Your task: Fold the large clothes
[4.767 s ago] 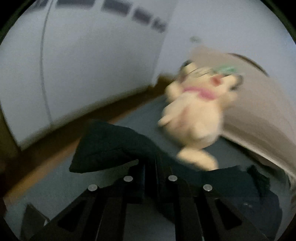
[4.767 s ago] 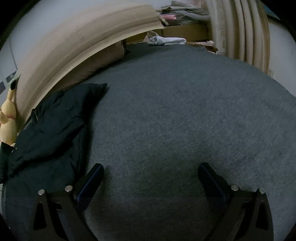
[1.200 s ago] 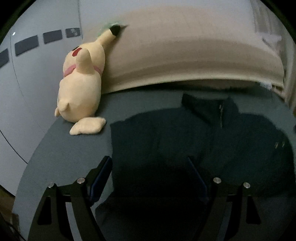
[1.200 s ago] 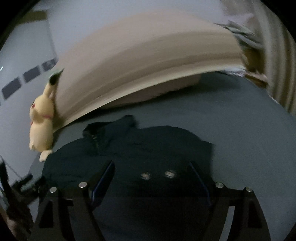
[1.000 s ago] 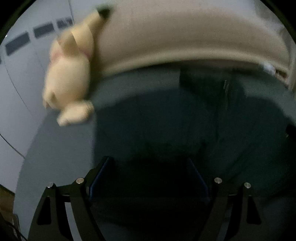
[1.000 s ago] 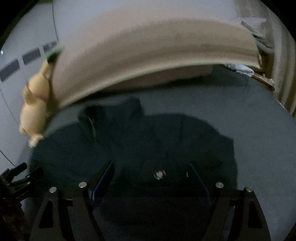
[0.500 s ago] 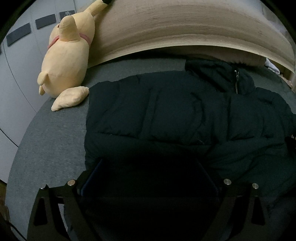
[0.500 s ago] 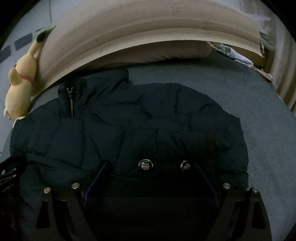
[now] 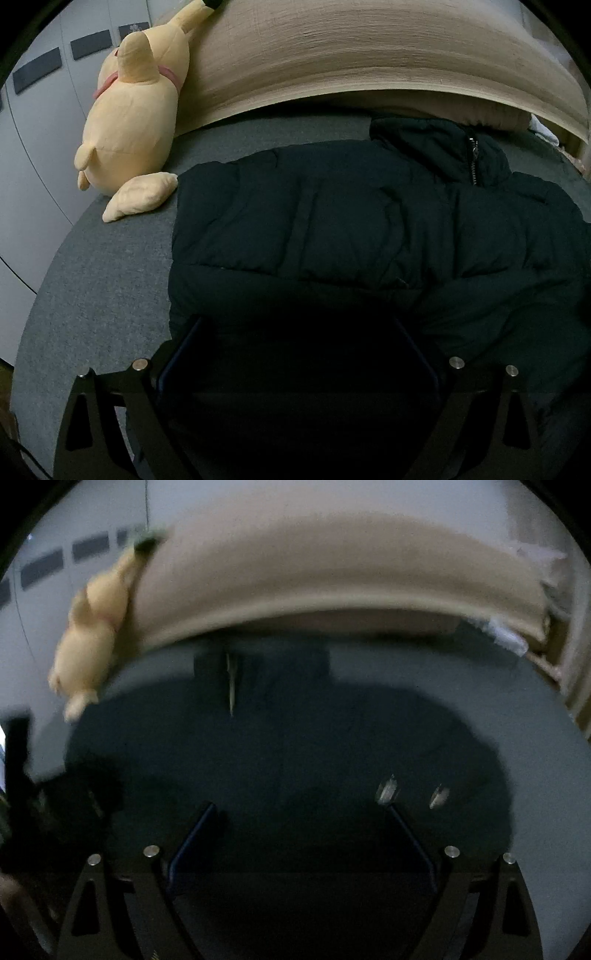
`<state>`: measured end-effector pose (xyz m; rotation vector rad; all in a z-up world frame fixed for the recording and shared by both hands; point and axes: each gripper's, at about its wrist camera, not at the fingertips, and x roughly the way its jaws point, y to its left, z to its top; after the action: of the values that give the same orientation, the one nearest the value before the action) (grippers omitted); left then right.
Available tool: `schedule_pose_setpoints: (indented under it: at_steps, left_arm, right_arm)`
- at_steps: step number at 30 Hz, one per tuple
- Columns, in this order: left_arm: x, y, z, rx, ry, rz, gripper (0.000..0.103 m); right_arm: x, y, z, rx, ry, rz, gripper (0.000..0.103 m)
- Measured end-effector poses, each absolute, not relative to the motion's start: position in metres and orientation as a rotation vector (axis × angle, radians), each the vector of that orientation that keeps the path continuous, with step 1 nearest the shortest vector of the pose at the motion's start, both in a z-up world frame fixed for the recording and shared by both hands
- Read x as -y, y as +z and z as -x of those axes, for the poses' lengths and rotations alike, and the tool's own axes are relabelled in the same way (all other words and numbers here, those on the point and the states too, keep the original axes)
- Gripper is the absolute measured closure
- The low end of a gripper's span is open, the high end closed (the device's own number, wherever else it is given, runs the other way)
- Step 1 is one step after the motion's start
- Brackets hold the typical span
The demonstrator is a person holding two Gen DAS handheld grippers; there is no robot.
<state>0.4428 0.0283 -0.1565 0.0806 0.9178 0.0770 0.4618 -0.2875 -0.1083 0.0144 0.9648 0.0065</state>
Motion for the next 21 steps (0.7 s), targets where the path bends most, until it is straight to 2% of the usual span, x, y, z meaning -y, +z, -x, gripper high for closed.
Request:
schedule_pose_setpoints:
  at_steps: [4, 9, 13, 18, 19, 20, 21]
  left_arm:
    - [-0.045, -0.140, -0.441, -0.935, 0.002, 0.014, 0.006]
    - [-0.115, -0.094, -0.435, -0.766, 0.005, 0.255, 0.006]
    - [-0.175, -0.114, -0.468, -0.871, 0.070, 0.465, 0.006]
    - [-0.176, -0.138, -0.497, -0.961, -0.007, 0.515, 0.009]
    - [-0.173, -0.140, -0.500, -0.968, -0.019, 0.508, 0.023]
    - [-0.169, -0.142, -0.505, -0.984, -0.039, 0.506, 0.059]
    - [-0.166, -0.147, -0.511, -1.014, -0.080, 0.521, 0.076]
  right_arm:
    - [0.295, -0.126, -0.469, -1.031, 0.035, -0.042, 0.006]
    - [0.299, -0.135, -0.472, -1.039, 0.049, -0.048, 0.004]
    - [0.302, -0.137, -0.470, -1.028, 0.053, -0.055, 0.003]
    - [0.302, -0.137, -0.472, -1.023, 0.059, -0.062, 0.003]
    - [0.302, -0.137, -0.472, -1.022, 0.060, -0.063, 0.003]
    - [0.303, -0.137, -0.472, -1.022, 0.061, -0.064, 0.003]
    - [0.303, -0.137, -0.472, -1.020, 0.064, -0.065, 0.003]
